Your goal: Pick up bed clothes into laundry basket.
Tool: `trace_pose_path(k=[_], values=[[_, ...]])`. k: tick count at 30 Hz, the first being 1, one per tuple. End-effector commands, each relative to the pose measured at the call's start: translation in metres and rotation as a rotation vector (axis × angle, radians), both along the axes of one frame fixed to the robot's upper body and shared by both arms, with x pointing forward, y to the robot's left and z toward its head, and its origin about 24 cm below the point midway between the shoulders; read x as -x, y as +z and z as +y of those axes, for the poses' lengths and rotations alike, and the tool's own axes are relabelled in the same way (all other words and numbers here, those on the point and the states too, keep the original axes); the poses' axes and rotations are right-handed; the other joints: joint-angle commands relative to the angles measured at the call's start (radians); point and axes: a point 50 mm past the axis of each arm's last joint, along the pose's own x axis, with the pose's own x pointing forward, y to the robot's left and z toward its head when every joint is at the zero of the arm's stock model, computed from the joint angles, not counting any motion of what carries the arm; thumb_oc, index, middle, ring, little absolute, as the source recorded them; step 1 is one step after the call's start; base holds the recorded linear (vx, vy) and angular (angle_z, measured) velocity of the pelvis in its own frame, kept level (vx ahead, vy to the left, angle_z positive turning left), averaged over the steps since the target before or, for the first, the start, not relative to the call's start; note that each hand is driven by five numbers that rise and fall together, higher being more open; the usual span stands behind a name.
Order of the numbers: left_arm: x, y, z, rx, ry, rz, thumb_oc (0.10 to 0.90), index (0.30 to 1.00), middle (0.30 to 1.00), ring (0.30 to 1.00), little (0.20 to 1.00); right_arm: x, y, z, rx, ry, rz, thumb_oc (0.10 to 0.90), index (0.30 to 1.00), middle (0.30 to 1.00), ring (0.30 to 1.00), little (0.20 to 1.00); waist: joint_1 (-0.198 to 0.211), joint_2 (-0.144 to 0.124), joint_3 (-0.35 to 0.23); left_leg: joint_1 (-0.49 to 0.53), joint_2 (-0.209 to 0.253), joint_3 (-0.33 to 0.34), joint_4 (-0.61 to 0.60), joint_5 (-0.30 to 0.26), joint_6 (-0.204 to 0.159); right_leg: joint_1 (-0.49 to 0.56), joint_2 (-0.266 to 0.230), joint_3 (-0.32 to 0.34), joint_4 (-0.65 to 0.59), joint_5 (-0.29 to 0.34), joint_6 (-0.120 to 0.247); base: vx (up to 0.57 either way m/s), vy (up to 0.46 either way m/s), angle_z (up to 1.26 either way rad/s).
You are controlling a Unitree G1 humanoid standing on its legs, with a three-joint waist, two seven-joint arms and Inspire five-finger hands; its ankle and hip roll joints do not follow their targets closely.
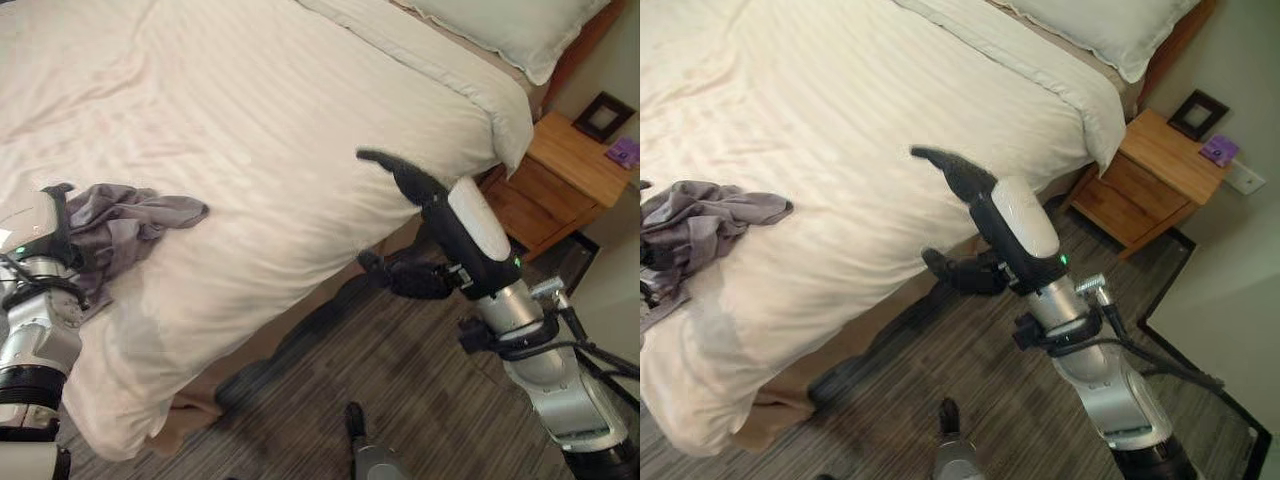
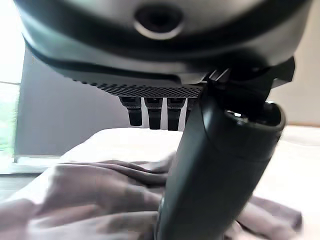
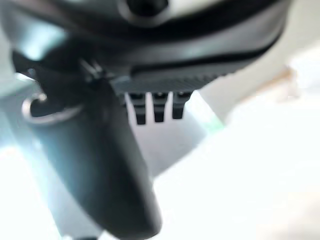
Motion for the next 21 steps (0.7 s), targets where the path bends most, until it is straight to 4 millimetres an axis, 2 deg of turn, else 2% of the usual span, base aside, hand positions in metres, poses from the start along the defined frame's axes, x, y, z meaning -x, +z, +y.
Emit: trace_pose_path(k=[1, 7, 13, 15, 21], values=[[0.015, 0.085, 0.026, -0.183, 0.104, -0.247, 0.8, 0.9, 0.9, 0.9, 0.9, 0.011, 0.032, -0.007, -0.072, 0.007, -0.166, 0.8, 0.9, 0.9, 0.9, 0.9, -0.021, 0.01, -0.079, 0.0, -0.048, -0.01, -0.094, -0.103, -0.021, 0.076, -0.09, -0.05, 0.081, -0.228, 0.108, 0.13, -0.059, -0.01], [0.028, 0.072, 0.041, -0.15, 0.157, -0.197, 0.8, 0.9, 0.9, 0.9, 0.9, 0.017, 0.024, -0.018, -0.072, -0.025, -0.116, 0.8, 0.9, 0.9, 0.9, 0.9, -0.027, 0.026, -0.087, -0.004, -0.045, -0.026, -0.094, -0.096, -0.031, 0.115, -0.078, -0.089, 0.031, -0.224, 0.108, 0.1, -0.04, 0.06], [0.036, 0.055, 0.055, -0.103, 0.212, -0.115, 0.8, 0.9, 0.9, 0.9, 0.9, 0.02, 0.019, -0.027, -0.072, -0.065, -0.098, 0.8, 0.9, 0.9, 0.9, 0.9, -0.036, 0.042, -0.093, 0.002, -0.043, -0.029, -0.094, -0.097, -0.037, 0.134, -0.077, -0.086, 0.018, -0.229, 0.108, 0.06, -0.014, 0.05], [0.042, 0.041, 0.063, -0.056, 0.241, -0.057, 0.8, 0.9, 0.9, 0.9, 0.9, 0.023, 0.018, -0.03, -0.085, -0.08, -0.094, 0.8, 0.9, 0.9, 0.9, 0.9, -0.037, 0.05, -0.094, 0.007, -0.043, -0.028, -0.094, -0.096, -0.039, 0.14, -0.076, -0.087, 0.016, -0.232, 0.107, 0.05, -0.007, 0.02], [0.049, 0.026, 0.069, -0.029, 0.274, -0.005, 0.8, 0.9, 0.9, 0.9, 0.9, 0.026, 0.017, -0.028, -0.119, -0.053, -0.083, 0.8, 0.9, 0.9, 0.9, 0.9, -0.048, 0.053, -0.082, 0.005, -0.037, -0.02, -0.094, -0.092, -0.044, 0.136, -0.073, -0.083, 0.013, -0.233, 0.109, 0.0, -0.002, -0.01]])
